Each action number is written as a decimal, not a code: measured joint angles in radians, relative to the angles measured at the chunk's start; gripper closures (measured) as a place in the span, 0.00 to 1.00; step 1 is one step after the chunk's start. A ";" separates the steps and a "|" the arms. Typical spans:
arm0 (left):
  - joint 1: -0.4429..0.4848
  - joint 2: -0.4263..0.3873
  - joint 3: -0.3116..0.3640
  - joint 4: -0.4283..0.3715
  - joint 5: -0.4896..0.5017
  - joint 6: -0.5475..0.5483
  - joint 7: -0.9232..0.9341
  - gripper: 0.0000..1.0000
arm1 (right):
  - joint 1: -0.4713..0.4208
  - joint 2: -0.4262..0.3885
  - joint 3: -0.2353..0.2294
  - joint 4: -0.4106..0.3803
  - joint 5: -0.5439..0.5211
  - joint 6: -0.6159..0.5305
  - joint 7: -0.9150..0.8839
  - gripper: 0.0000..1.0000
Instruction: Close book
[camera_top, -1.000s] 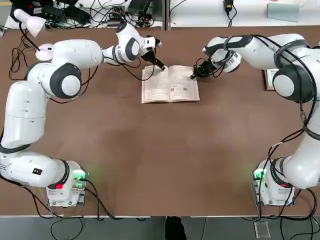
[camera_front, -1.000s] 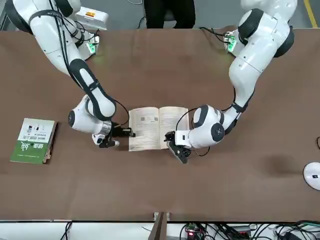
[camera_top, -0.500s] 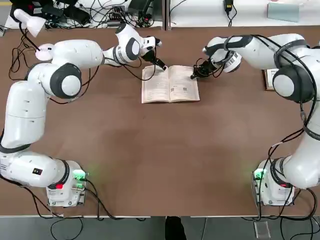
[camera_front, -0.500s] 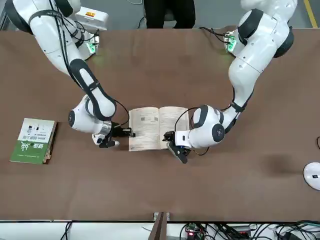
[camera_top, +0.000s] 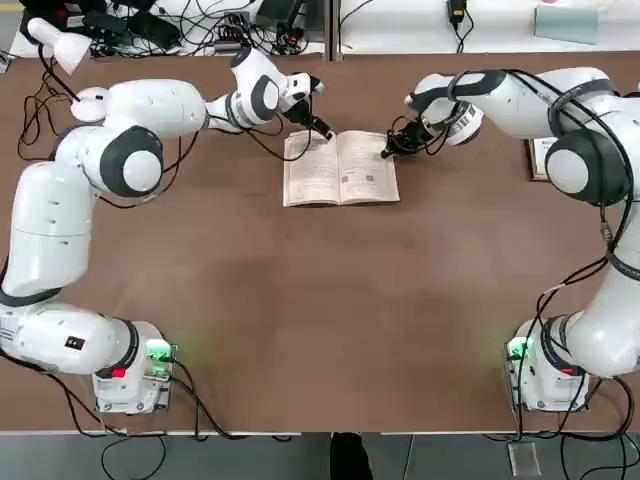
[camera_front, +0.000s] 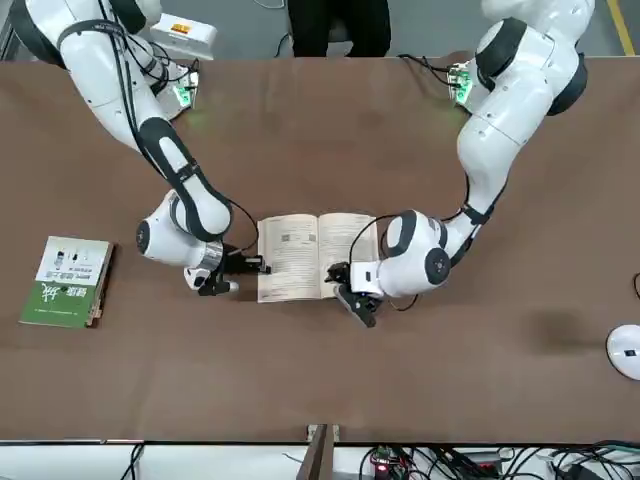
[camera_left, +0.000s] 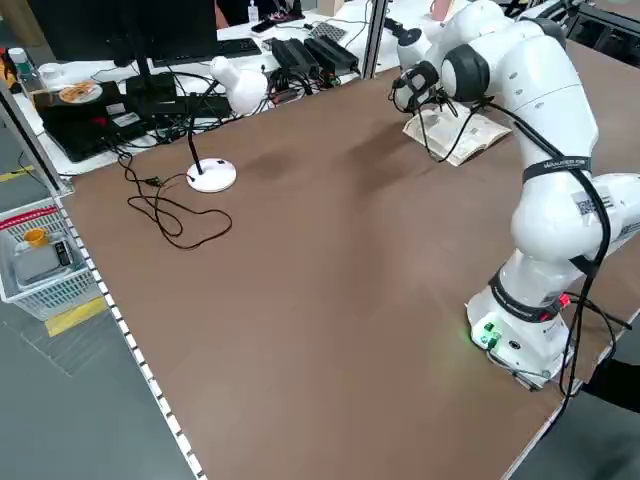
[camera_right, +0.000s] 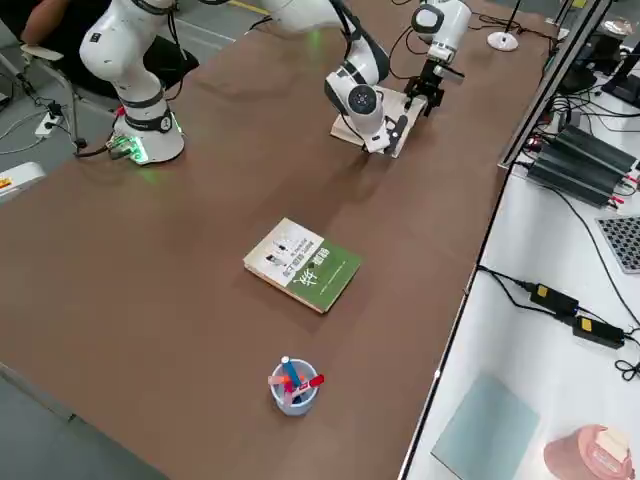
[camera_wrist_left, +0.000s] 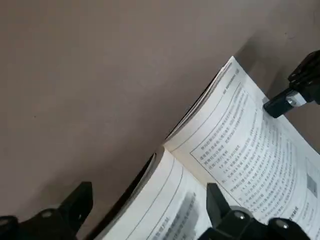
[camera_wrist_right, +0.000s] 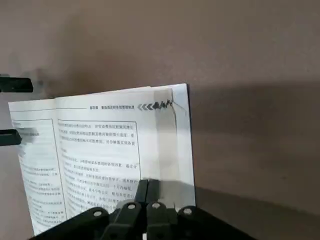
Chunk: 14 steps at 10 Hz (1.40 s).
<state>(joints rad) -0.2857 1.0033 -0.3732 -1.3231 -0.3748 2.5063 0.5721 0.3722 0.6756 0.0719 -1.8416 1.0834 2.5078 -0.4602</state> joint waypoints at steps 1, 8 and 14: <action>0.001 0.000 0.000 0.000 0.000 0.000 0.000 0.00 | 0.000 0.000 0.000 0.000 0.000 0.000 0.000 0.97; 0.020 0.012 -0.009 0.000 -0.001 -0.027 0.015 0.00 | 0.000 0.000 0.000 0.000 0.001 0.000 0.000 0.97; 0.035 0.013 -0.018 0.010 -0.061 -0.111 0.019 0.00 | 0.000 0.000 0.000 0.000 0.005 0.000 0.000 0.97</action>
<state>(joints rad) -0.2507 1.0168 -0.3910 -1.3129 -0.4354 2.3955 0.5910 0.3722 0.6756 0.0719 -1.8416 1.0879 2.5078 -0.4602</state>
